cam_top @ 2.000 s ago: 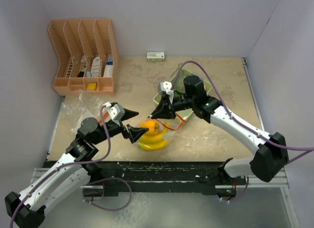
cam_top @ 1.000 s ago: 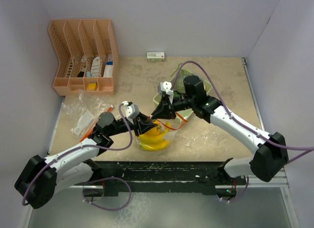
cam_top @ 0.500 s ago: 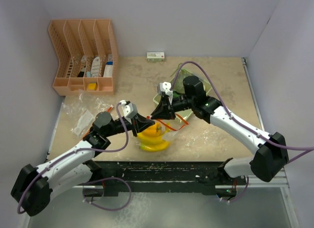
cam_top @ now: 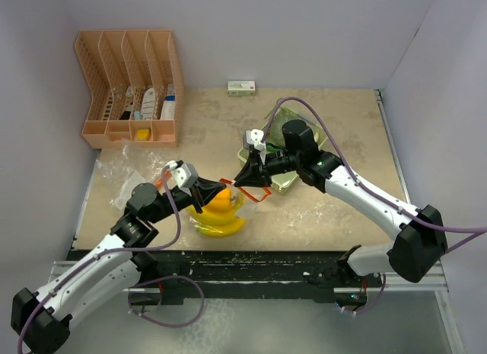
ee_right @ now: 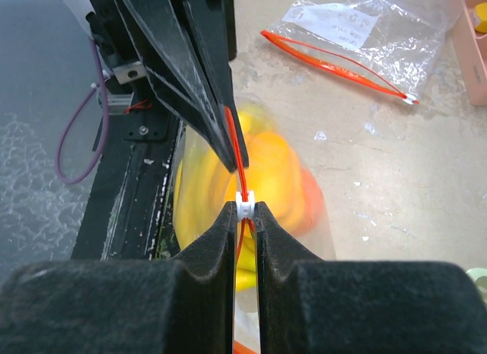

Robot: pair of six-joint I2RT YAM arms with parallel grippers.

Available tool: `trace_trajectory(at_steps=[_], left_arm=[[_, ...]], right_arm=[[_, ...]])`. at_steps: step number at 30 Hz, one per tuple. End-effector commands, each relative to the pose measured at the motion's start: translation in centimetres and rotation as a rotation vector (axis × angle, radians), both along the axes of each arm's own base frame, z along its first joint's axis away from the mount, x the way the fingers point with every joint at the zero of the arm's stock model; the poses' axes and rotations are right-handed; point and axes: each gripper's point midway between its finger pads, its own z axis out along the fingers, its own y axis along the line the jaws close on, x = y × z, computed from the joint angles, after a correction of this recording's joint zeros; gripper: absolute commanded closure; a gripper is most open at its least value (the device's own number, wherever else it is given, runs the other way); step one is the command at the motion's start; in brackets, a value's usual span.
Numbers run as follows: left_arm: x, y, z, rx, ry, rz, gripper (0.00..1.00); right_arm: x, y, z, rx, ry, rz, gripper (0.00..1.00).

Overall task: Place the food in the zip-top bag and seal the zipper
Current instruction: Zip the zipper food storage bag at the center of the board.

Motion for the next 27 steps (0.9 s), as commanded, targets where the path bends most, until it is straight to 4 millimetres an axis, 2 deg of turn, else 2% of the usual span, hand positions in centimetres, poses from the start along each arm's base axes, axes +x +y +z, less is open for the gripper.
trace_trajectory(at_steps=[1, 4, 9, 16, 19, 22, 25, 27], left_arm=[[0.6, 2.7, 4.7, -0.093, -0.132, 0.145, 1.00], [0.5, 4.0, 5.9, -0.108, -0.166, 0.205, 1.00], [0.8, 6.4, 6.6, -0.140, -0.175, 0.321, 1.00], [0.7, 11.6, 8.6, -0.184, -0.220, 0.553, 1.00], [0.7, 13.8, 9.0, -0.186, -0.217, 0.653, 1.00], [0.5, 15.1, 9.0, -0.190, -0.213, 0.707, 1.00], [0.3, 14.5, 8.7, -0.187, -0.222, 0.675, 1.00], [0.1, 12.1, 8.7, -0.148, -0.268, 0.552, 1.00]], right_arm=[[0.6, -0.4, -0.5, -0.021, -0.015, -0.034, 0.89], [0.7, -0.4, -0.8, -0.027, -0.007, -0.031, 0.89], [1.0, -0.3, -1.6, -0.047, 0.008, -0.036, 0.89], [1.2, -0.3, -1.8, -0.052, 0.005, -0.039, 0.89], [1.3, -0.3, -2.1, -0.056, 0.009, -0.040, 0.89], [1.3, -0.3, -2.3, -0.062, 0.018, -0.039, 0.89], [1.3, -0.2, -2.3, -0.061, 0.018, -0.034, 0.89], [1.2, -0.2, -2.3, -0.060, 0.023, -0.028, 0.88]])
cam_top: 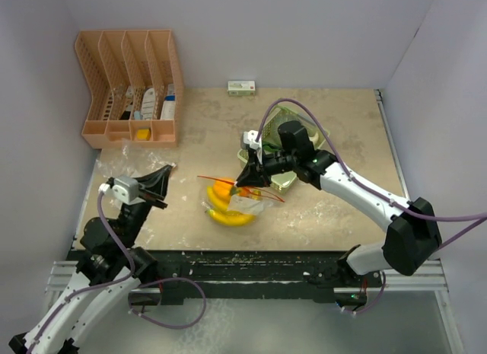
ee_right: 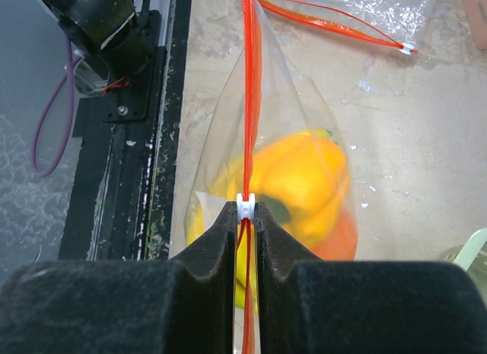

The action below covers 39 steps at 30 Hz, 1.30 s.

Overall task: Place the food in the zip-top bag and seal the zipper
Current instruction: Zip the zipper food storage bag at the center of the board.

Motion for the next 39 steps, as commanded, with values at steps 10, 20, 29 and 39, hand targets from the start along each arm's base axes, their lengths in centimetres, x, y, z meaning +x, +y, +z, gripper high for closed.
trace_trajectory(at_steps=[10, 20, 29, 39], left_arm=[[0.1, -13.9, -2.1, 0.482, 0.068, -0.669, 0.56], [-0.4, -15.7, -7.7, 0.690, 0.243, -0.877, 0.56], [-1.5, -14.5, -11.4, 0.770, 0.323, -0.907, 0.55], [0.9, -13.7, -14.6, 0.860, 0.446, -0.823, 0.60]], right_arm=[[-0.7, 0.1, 0.9, 0.024, -0.021, 0.065, 0.89], [-1.2, -0.2, 1.8, 0.042, -0.044, 0.076, 0.88], [-1.3, -0.3, 1.8, 0.040, -0.046, 0.075, 0.88], [-1.3, -0.3, 1.9, 0.039, -0.047, 0.080, 0.88]])
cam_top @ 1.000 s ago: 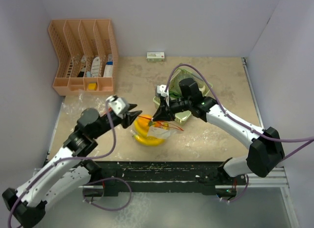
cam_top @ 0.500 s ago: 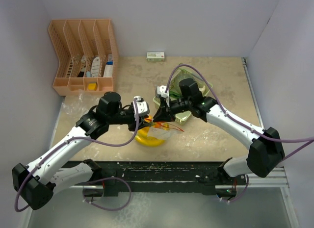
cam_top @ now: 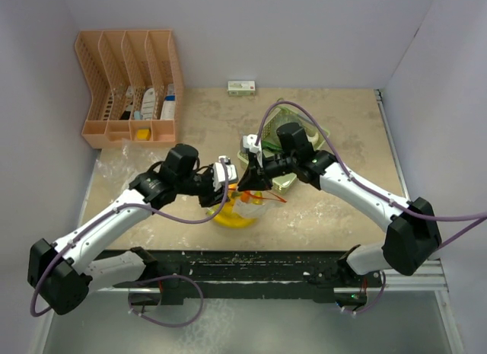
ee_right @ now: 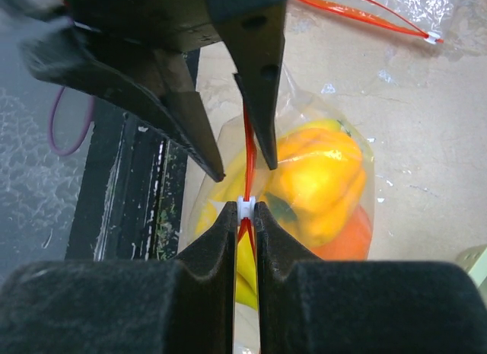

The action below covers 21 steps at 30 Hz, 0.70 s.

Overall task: Place the food in the zip-top bag and seal the zipper
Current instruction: Zip the zipper food storage bag at the center of the board.

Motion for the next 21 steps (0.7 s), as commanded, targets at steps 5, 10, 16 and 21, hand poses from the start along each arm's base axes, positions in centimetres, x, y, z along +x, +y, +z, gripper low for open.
trace_trajectory(at_steps=[5, 10, 16, 21], left_arm=[[2.4, 1.1, 1.1, 0.035, -0.106, 0.106, 0.59], [3.6, 2.0, 2.1, 0.045, -0.177, 0.172, 1.00], [3.6, 2.0, 2.2, 0.049, -0.150, 0.188, 1.00], [5.4, 4.4, 2.7, 0.081, -0.209, 0.364, 1.00]], right_arm=[[-0.7, 0.1, 2.4, 0.055, -0.052, 0.055, 0.88], [-0.8, 0.1, 2.5, 0.059, -0.060, 0.060, 0.88], [-0.5, 0.1, 2.3, 0.052, -0.056, 0.041, 0.88], [0.8, -0.1, 1.4, 0.017, -0.060, -0.037, 0.88]])
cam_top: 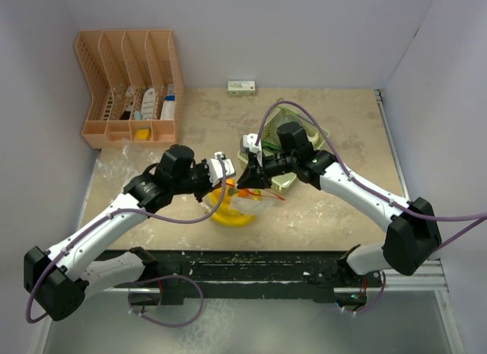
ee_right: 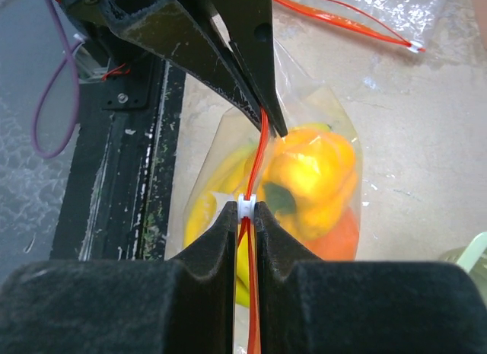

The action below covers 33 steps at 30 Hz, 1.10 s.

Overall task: Place the food in the zip-top bag and seal the zipper
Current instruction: Zip the zipper food storage bag at the center of the board.

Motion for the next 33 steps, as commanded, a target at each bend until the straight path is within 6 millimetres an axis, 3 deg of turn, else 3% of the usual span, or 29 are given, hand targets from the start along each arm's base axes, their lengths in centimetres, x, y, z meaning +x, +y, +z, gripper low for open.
trace_trajectory(at_steps=[1, 12, 24, 29, 33], left_arm=[[2.8, 2.7, 3.1, -0.004, -0.149, 0.213, 1.00], [4.3, 7.3, 5.8, -0.024, -0.258, 0.485, 1.00], [4.3, 13.3, 11.6, -0.105, -0.461, 0.771, 1.00], [4.1, 13.7, 11.8, -0.111, -0.467, 0.790, 1.00], [4.0, 13.7, 12.1, -0.124, -0.470, 0.787, 1.00]], right_arm=[[0.7, -0.1, 1.2, 0.009, -0.033, -0.049, 0.88], [1.4, -1.0, 0.9, -0.029, -0.047, -0.115, 0.89], [1.7, -1.2, 0.1, -0.055, -0.035, -0.134, 0.89], [2.1, -1.3, -0.5, -0.075, -0.028, -0.160, 0.89], [3.7, -1.6, -1.0, -0.103, -0.032, -0.251, 0.88]])
